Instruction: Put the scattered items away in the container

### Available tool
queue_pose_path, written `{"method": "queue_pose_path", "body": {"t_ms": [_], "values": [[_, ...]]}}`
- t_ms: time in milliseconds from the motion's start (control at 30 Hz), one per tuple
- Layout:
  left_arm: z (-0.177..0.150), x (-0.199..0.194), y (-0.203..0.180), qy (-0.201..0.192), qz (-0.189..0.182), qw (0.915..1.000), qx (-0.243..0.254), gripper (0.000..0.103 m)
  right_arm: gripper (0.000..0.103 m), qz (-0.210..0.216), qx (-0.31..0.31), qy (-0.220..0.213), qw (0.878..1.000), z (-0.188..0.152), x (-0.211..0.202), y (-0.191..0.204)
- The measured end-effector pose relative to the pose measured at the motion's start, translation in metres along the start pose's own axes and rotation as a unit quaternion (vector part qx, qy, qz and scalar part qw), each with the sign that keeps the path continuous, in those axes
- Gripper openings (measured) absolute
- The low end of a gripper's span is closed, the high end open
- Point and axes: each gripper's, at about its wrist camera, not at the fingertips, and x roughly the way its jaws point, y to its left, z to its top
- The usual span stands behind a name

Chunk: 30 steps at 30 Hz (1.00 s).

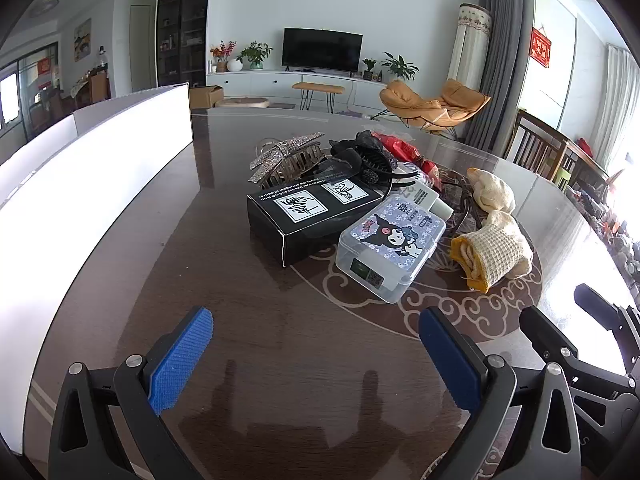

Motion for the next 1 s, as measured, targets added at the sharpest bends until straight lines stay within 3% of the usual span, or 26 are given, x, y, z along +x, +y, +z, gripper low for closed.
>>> {"method": "queue_pose_path", "body": {"t_ms": [633, 1000], "values": [[-0.001, 0.006, -0.006, 0.019, 0.006, 0.9996, 0.018, 0.103, 0.08, -0.005, 0.002, 0.024, 1.0, -0.001, 0.01, 0.001], [-0.001, 0.004, -0.004, 0.015, 0.009, 0.9997, 0.016, 0.103, 0.08, -0.002, 0.007, 0.015, 1.0, -0.001, 0.007, 0.0]]}}
